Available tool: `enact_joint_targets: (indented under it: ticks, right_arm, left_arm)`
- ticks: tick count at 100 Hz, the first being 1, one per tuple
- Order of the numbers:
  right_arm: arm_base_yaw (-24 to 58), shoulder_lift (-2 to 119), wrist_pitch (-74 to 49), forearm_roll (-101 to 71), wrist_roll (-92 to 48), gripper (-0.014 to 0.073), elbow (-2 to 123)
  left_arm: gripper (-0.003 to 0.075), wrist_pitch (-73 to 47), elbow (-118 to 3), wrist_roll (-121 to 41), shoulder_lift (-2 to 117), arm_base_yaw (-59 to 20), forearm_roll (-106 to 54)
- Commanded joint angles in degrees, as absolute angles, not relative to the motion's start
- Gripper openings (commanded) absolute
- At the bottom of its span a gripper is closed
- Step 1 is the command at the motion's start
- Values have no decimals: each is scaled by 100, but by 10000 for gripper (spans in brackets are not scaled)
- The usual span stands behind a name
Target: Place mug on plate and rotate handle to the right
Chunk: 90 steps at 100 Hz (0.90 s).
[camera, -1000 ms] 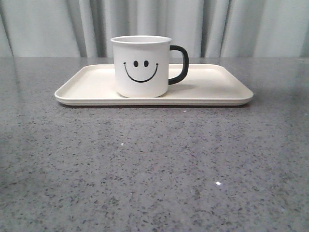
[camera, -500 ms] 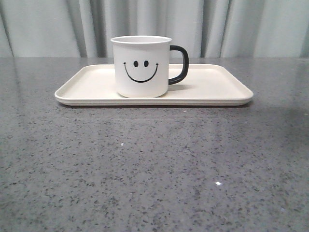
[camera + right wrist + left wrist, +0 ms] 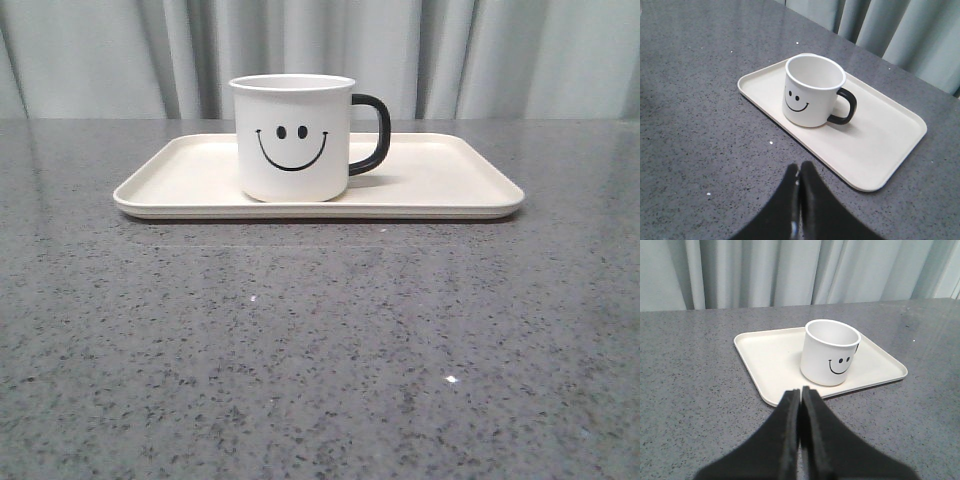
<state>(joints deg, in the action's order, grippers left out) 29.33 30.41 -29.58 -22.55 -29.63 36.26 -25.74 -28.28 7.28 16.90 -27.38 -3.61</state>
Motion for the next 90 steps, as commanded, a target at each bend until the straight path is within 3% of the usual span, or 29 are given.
enact_joint_targets:
  ticks: [1,90]
  right_arm:
    - [2908,2682,-2349,-2385,-2953,-69,3518]
    - [2908,2251,-2135,-2412,-2953,-69,3289]
  left_arm:
    - [-19,-2087,-2926,724,1716,-2789,-368]
    - [-19,-2097,-2912,724,1716,-2789,-368]
